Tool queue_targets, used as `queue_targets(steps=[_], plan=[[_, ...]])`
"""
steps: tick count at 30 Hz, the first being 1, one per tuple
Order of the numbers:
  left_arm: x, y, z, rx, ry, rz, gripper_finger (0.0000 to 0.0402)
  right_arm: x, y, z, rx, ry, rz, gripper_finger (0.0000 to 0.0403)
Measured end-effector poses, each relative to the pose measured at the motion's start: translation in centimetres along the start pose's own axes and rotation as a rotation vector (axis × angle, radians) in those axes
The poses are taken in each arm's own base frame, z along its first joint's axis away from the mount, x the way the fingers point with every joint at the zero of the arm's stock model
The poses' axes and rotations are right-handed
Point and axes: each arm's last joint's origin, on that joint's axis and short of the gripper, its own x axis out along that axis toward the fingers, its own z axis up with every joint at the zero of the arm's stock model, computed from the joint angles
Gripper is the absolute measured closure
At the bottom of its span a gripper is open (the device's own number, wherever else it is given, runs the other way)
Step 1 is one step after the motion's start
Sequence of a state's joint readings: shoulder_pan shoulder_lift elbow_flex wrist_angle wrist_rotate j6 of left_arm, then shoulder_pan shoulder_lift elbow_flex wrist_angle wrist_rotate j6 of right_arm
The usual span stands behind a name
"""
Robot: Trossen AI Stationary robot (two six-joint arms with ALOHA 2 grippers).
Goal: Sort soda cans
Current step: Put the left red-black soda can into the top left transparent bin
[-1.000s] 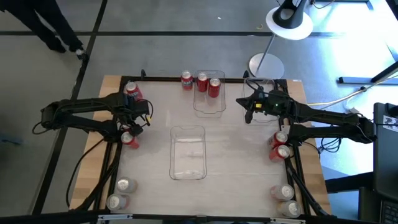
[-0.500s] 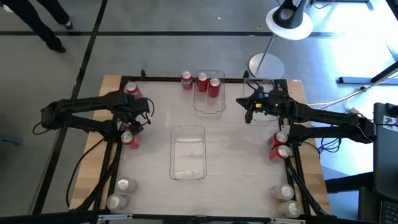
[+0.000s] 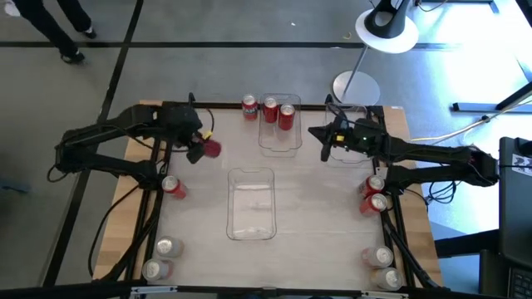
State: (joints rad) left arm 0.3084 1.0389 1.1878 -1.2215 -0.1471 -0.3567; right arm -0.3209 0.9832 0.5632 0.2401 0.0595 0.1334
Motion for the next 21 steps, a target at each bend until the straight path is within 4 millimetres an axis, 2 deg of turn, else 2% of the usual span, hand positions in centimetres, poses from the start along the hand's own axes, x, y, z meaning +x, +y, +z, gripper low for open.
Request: queue_targets(steps=[5, 10, 17, 21], plan=[[-0.6, -0.7, 2.1, 0.045, -0.167, -0.073, 0.0104, 2.0, 0.2, -0.5, 0.001, -0.027, 0.059, 0.0384], [0.6, -1.6, 3.9, 0.091, -0.247, -0.095, 0.0104, 3.1, 0.5, -0.2, 0.001, -0.126, 0.125, 0.0384], [2.7, -3.7, 6.8, 0.169, -0.348, -0.265, 0.0106, 3.7, 0.7, 0.2, 0.020, -0.219, 0.185, 0.0384], [4.2, -5.0, 7.8, 0.213, -0.375, -0.293, 0.0106, 4.0, 0.8, 0.2, 0.035, -0.235, 0.212, 0.0384]])
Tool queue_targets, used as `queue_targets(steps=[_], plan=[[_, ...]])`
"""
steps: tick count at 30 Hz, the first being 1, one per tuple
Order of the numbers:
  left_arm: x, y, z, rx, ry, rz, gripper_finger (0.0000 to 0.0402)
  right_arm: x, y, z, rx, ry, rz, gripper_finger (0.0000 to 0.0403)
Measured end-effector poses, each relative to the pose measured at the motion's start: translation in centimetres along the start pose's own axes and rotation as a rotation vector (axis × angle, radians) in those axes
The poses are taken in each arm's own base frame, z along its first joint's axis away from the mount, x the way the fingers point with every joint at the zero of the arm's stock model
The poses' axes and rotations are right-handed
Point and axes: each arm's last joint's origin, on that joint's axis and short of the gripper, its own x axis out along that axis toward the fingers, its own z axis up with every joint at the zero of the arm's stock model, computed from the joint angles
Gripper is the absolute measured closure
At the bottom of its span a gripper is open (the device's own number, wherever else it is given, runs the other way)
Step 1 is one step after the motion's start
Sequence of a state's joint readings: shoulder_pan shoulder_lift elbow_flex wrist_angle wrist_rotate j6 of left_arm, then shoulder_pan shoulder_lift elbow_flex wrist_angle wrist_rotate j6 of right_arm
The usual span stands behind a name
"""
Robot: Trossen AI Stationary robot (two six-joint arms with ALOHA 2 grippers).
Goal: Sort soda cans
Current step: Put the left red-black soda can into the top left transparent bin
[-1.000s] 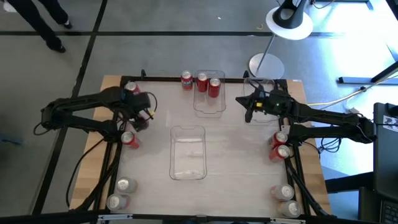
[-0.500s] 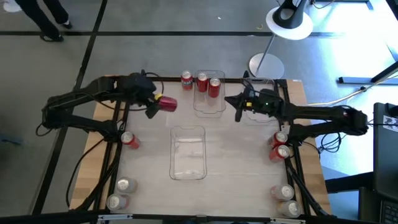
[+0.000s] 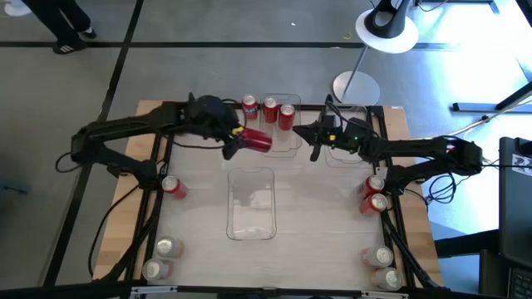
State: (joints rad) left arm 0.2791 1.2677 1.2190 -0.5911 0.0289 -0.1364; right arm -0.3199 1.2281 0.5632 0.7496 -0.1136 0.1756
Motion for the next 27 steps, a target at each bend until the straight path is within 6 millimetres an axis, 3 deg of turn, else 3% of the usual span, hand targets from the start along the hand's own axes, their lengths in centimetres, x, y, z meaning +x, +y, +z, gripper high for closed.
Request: queue_targets(steps=[11, 17, 27], plan=[[2.3, -0.7, 1.7, 0.058, -0.153, -0.051, 0.0107, 0.4, -0.1, -0.4, 0.023, 0.002, 0.011, 0.0384], [4.3, -0.6, 1.2, 0.059, -0.097, -0.052, 0.0107, 0.5, 0.1, 0.3, 0.019, -0.078, 0.053, 0.0384], [4.7, -0.7, 2.2, 0.082, -0.212, -0.058, 0.0107, 1.4, -0.4, -2.2, 0.061, 0.055, 0.050, 0.0384]])
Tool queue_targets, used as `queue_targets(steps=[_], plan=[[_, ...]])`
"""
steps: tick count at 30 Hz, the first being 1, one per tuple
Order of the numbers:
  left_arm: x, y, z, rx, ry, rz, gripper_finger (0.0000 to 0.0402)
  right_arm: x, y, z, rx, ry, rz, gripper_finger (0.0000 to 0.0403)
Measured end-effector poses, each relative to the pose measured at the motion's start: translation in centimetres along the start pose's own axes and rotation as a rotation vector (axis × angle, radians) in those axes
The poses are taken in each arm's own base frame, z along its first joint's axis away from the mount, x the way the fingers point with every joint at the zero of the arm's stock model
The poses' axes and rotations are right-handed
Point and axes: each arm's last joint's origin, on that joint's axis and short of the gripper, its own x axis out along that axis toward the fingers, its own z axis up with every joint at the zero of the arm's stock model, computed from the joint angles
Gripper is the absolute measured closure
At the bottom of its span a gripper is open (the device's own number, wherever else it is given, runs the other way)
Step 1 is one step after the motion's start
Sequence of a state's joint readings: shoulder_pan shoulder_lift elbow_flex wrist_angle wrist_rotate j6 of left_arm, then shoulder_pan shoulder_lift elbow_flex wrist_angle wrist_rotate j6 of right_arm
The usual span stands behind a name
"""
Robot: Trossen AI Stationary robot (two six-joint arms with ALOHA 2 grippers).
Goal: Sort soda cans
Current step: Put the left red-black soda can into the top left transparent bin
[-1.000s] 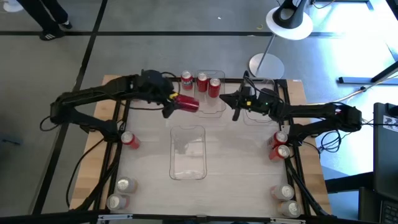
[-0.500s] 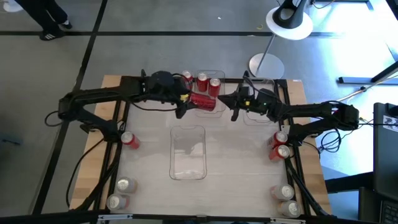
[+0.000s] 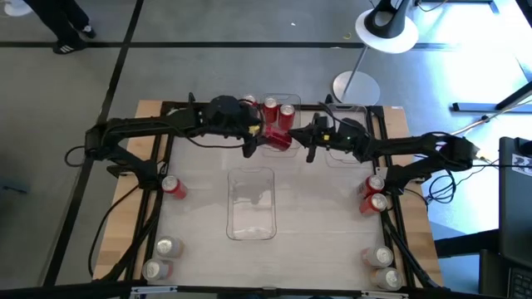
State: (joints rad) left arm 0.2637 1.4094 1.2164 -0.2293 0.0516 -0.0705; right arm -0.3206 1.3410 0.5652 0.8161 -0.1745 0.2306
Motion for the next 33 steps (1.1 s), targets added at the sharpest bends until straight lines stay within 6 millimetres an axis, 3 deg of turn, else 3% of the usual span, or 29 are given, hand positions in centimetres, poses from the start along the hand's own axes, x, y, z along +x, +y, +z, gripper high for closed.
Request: queue_targets(steps=[14, 26, 33], plan=[[2.0, 0.6, 0.6, 0.024, -0.110, 0.016, 0.0108, 0.6, -0.5, -1.3, 0.002, 0.038, -0.013, 0.0384], [4.9, 5.2, -1.3, -0.064, -0.033, 0.231, 0.0108, -3.7, 0.8, 3.2, -0.160, 0.013, -0.218, 0.0384], [8.0, 7.0, -3.6, -0.072, 0.034, 0.282, 0.0108, -5.0, 1.1, 3.8, -0.163, 0.037, -0.235, 0.0384]])
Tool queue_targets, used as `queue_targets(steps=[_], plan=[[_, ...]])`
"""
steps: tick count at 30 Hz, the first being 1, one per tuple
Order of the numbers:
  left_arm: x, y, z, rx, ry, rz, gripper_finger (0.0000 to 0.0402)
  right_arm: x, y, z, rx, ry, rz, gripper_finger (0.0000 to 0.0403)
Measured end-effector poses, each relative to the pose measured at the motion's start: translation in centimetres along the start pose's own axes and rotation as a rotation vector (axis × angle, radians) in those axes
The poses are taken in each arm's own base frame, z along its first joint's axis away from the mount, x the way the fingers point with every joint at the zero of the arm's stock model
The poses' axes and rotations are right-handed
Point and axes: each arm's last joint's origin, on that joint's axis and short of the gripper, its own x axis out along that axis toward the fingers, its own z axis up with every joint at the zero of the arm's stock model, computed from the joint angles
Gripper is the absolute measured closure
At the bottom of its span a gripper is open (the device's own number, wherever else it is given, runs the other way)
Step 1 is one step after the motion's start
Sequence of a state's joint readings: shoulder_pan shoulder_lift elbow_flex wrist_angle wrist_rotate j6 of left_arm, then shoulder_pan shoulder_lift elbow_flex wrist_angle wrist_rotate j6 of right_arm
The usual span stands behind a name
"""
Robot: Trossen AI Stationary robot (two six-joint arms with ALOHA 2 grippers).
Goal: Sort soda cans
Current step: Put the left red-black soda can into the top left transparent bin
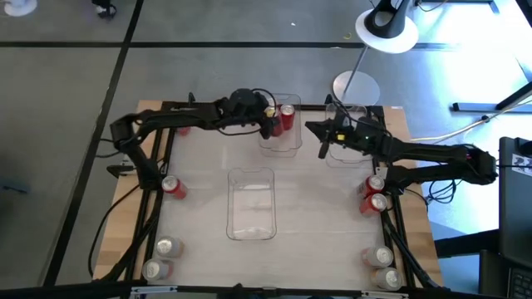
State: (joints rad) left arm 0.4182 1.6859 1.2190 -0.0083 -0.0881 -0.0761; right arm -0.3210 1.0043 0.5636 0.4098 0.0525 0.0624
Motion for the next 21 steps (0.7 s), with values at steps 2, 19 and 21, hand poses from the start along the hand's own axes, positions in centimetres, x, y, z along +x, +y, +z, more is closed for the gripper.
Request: queue_targets(steps=[2, 19, 21], plan=[[0.8, 0.2, -0.7, 0.020, 0.024, 0.050, 0.0108, 0.0, 0.0, -0.2, -0.001, 0.023, -0.001, 0.0384], [4.8, 0.8, -4.5, 0.044, 0.155, 0.162, 0.0108, 0.0, 0.0, -0.7, -0.004, 0.066, -0.004, 0.0384], [5.0, 1.0, -4.7, 0.043, 0.158, 0.176, 0.0103, 0.0, 0.0, -0.7, -0.004, 0.066, -0.005, 0.0384]])
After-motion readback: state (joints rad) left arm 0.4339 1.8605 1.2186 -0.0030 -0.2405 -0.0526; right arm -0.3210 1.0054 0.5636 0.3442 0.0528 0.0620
